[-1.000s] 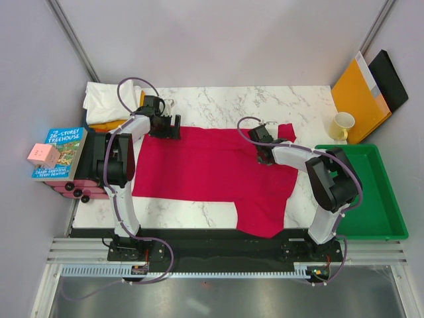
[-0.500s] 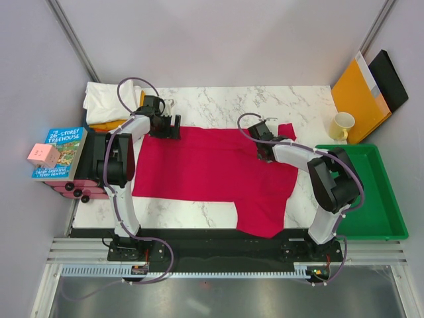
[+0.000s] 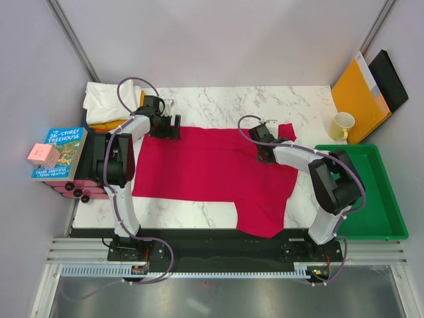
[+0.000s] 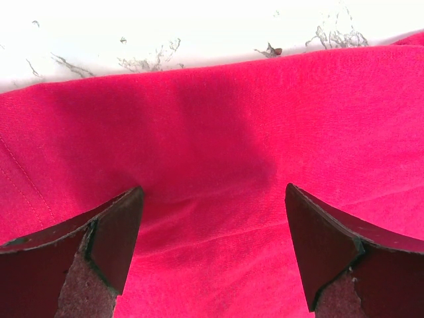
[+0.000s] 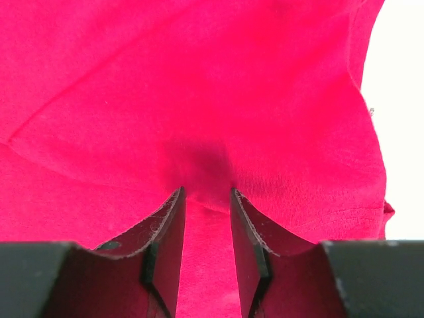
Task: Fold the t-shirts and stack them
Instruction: Fold the flattened tshirt in 1/3 of the way
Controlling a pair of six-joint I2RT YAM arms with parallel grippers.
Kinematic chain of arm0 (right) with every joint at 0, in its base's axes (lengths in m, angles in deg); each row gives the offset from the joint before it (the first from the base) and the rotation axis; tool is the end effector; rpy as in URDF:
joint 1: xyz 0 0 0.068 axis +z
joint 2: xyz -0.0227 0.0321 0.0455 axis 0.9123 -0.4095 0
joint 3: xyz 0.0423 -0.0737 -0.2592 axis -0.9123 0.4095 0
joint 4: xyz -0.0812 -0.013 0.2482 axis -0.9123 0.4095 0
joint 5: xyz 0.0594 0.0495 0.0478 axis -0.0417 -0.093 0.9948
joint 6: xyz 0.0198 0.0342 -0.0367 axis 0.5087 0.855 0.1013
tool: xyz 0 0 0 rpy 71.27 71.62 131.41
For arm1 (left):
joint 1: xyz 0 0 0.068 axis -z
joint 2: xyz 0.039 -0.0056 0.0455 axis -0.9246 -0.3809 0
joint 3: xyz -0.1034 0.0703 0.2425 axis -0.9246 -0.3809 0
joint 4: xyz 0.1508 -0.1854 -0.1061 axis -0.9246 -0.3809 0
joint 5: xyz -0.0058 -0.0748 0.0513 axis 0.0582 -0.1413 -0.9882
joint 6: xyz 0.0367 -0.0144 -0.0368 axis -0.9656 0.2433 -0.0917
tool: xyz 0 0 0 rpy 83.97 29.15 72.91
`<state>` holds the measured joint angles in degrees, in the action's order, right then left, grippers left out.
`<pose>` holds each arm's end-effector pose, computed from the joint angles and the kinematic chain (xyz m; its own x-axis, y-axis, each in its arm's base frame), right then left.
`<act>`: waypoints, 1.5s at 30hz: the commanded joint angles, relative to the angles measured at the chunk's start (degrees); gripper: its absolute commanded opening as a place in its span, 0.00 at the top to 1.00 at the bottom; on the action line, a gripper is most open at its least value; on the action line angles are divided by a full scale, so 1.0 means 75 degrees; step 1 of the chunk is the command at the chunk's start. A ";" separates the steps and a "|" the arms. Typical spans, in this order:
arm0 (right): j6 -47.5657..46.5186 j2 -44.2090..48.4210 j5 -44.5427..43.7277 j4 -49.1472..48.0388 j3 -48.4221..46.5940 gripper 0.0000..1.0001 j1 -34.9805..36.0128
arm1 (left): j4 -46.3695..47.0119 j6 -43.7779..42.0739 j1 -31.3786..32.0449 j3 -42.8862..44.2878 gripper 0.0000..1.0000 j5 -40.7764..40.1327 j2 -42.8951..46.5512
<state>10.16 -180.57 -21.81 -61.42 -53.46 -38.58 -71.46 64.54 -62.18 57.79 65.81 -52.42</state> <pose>0.3194 0.1454 0.1673 -0.7717 0.0514 -0.6340 0.1785 0.9742 -0.1383 0.4423 -0.0498 0.1684 -0.8245 0.1335 -0.5499 0.2571 0.9541 -0.1538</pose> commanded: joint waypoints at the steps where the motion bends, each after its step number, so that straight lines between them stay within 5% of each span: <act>1: 0.0143 -0.0134 0.0125 -0.0096 0.0128 0.60 0.0024 | -0.0229 0.0032 -0.0068 0.0047 0.06 0.0057 -0.0006; 7: 0.0178 -0.0451 0.0113 -0.0096 0.0140 0.67 0.0000 | -0.0229 0.0066 -0.0056 0.0036 0.06 0.0081 -0.0030; 11: 0.0296 -0.0486 0.0137 -0.0096 0.0117 1.00 0.0000 | -0.0229 0.0055 -0.0056 0.0013 0.06 0.0058 -0.0018; 26: 0.0097 0.0147 -0.0555 0.0080 -0.0691 1.00 -0.0035 | -0.0241 0.0078 -0.0056 0.0153 0.06 0.0057 -0.0100; 45: -0.0137 -0.1868 -0.0567 0.0021 -0.3210 1.00 -0.1019 | -0.0323 0.0055 -0.0056 0.0282 0.06 0.0034 -0.0229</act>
<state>10.25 -192.26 -24.98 -60.35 -71.56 -44.90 -71.81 64.54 -62.18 58.09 65.77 -52.61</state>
